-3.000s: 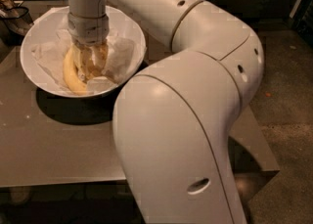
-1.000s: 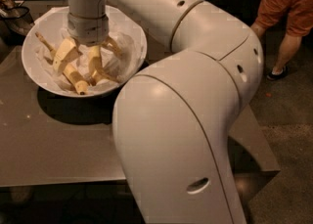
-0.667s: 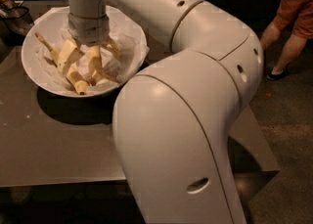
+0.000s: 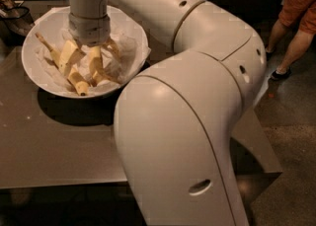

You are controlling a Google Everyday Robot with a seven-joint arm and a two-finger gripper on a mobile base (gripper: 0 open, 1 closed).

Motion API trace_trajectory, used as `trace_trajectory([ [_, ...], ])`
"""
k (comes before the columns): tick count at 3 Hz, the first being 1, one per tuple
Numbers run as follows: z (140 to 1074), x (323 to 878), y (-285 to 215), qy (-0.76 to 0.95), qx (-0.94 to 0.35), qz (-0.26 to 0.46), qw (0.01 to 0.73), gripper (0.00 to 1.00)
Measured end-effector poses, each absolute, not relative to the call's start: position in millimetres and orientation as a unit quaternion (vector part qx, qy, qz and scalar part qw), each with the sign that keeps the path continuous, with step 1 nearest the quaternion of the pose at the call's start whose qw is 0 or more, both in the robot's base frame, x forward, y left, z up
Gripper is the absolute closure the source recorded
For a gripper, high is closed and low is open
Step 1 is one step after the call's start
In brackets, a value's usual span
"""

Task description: Pick banana from white bowl

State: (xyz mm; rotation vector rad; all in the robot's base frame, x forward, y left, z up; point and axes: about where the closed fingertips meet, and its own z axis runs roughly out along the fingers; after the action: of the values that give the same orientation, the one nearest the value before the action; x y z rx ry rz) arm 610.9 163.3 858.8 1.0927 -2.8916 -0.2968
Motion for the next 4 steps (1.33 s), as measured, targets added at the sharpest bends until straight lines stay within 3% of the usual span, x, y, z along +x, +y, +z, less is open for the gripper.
trace_trajectory([
  [2,858.8,610.9,163.3,-0.931,0.352,-0.096,0.018,0.27],
  [4,858.8,610.9,163.4,-0.931,0.352,-0.096,0.018,0.32],
])
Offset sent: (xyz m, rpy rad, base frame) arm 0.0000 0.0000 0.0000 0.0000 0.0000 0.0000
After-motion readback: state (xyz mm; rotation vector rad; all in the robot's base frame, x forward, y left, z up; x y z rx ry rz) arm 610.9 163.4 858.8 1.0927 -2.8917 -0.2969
